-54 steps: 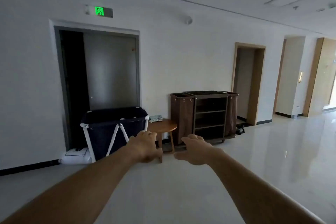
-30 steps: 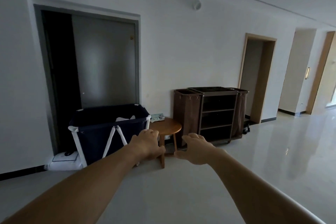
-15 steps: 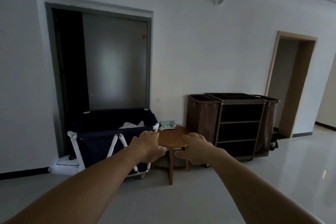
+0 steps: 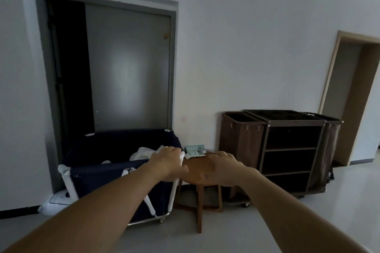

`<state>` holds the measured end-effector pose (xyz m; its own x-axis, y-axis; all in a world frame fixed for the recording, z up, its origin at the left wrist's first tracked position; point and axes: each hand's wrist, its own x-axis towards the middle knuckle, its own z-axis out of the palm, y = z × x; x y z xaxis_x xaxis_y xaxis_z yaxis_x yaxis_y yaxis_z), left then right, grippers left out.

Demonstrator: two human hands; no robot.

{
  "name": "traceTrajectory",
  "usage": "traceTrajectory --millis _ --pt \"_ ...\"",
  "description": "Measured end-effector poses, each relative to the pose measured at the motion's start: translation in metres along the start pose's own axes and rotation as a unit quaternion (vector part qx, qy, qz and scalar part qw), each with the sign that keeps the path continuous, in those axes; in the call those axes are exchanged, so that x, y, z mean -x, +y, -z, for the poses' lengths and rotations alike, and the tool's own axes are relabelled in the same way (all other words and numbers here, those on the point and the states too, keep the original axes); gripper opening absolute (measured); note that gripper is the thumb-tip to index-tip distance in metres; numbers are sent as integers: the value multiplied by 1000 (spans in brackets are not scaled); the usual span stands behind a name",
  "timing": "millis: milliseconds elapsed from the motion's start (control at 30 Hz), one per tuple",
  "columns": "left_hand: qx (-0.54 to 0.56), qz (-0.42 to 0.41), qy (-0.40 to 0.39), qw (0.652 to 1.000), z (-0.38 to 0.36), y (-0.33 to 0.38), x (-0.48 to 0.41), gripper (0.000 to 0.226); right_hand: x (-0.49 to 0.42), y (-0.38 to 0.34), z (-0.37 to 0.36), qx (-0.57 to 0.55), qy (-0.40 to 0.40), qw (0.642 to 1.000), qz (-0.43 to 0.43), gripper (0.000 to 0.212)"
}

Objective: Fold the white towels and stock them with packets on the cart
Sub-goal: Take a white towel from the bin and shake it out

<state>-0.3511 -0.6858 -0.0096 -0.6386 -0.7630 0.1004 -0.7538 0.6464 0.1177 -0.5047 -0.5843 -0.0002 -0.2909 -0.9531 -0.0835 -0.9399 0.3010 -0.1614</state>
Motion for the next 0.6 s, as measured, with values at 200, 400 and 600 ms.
traceTrajectory --millis 200,400,600 --pt "4 2 -15 1000 -10 -29 -101 48 -93 7 5 -4 -7 1000 18 82" --pt "4 22 -21 1000 -32 -46 -203 67 -211 43 -4 -23 18 1000 11 94" --pt "27 64 -18 997 -42 -61 -301 66 -320 76 13 -15 34 997 62 70"
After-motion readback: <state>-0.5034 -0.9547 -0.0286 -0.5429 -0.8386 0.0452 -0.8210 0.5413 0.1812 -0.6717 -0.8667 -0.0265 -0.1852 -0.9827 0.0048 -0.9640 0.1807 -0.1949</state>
